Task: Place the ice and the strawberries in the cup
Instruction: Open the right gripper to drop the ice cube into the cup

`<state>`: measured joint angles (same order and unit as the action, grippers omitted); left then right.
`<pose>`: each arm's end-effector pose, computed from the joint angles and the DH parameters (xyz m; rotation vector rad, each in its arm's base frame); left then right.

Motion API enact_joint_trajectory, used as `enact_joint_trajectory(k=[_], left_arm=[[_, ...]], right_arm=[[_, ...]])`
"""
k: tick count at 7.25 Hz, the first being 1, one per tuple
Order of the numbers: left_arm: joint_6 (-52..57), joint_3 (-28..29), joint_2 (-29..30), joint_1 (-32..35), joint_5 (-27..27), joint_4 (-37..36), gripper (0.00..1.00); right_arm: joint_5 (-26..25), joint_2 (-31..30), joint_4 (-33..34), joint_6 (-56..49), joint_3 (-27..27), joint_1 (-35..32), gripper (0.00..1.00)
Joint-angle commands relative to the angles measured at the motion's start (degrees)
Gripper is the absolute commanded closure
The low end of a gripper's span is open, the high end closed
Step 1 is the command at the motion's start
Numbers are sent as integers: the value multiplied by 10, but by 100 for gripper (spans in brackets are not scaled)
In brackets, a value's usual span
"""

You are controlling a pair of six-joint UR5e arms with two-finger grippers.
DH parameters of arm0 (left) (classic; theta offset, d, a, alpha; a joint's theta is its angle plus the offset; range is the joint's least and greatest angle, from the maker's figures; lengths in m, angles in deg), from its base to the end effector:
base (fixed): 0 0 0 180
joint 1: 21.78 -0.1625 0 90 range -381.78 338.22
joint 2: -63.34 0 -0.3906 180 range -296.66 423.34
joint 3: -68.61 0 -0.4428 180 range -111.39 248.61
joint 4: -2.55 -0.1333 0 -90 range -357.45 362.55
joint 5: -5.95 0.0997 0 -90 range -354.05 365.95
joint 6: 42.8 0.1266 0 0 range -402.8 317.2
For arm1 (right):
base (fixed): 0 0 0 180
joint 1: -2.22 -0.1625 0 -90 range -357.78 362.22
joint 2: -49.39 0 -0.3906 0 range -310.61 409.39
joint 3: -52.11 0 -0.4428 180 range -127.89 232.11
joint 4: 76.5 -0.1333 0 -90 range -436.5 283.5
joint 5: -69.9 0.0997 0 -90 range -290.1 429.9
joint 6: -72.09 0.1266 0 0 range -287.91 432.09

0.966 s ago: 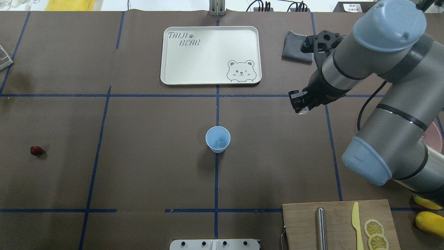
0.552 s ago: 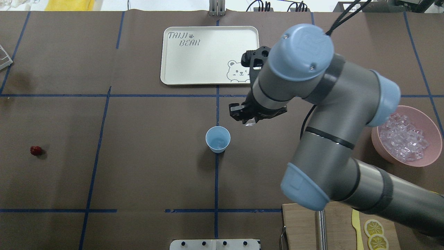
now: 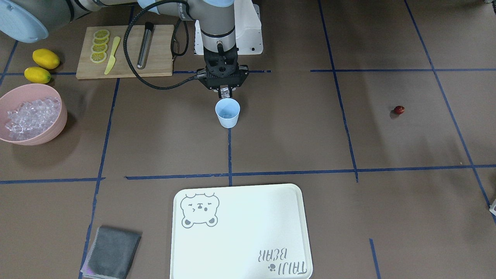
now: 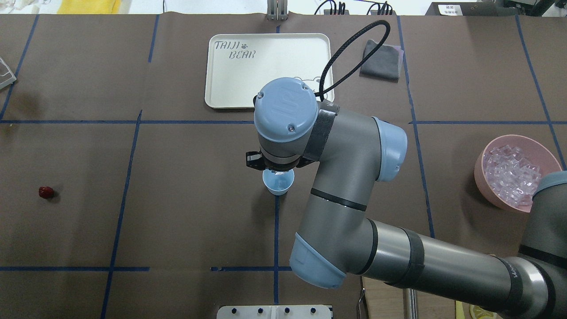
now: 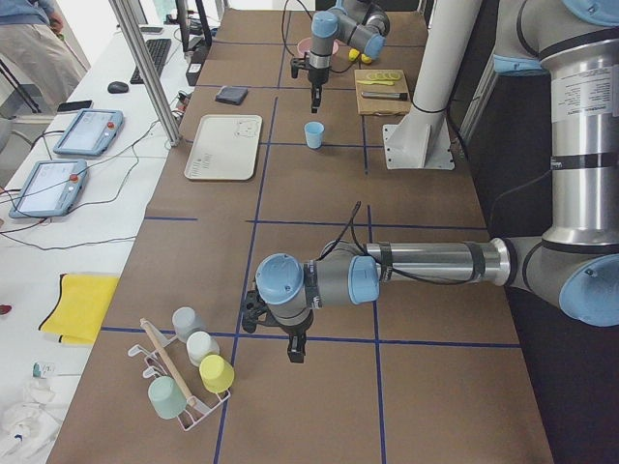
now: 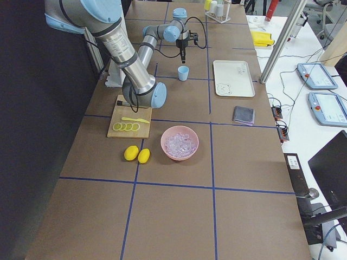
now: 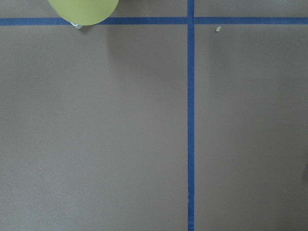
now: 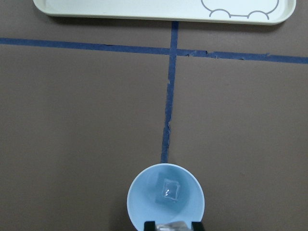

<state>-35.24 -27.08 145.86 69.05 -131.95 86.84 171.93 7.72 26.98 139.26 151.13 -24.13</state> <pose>-0.0463 -0.4789 0.6608 -0.0618 0.8416 0.0557 -0.5694 -0.4013 0.0695 0.1359 -0.7765 -0.0222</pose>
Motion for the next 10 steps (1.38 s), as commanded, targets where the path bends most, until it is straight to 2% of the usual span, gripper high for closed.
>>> enact_joint_trajectory(k=[1, 2, 4, 5, 6, 7, 10], left_arm=[[0, 0, 0, 0, 0, 0, 0], [0, 0, 0, 0, 0, 0, 0], [0, 0, 0, 0, -1, 0, 0], [0, 0, 0, 0, 0, 0, 0], [0, 0, 0, -1, -1, 0, 0], [0, 0, 0, -1, 0, 0, 0], [0, 0, 0, -4, 0, 0, 0]], right_arm=[[-25, 3, -6, 0, -36, 12, 100], [-28, 2, -42, 1, -56, 12, 100], [-28, 2, -49, 0, -63, 12, 97], [-27, 2, -50, -3, -63, 12, 85], [-27, 1, -49, -3, -60, 11, 31], [-25, 0, -47, -2, -55, 11, 1], [-15, 2, -44, -6, -41, -5, 0]])
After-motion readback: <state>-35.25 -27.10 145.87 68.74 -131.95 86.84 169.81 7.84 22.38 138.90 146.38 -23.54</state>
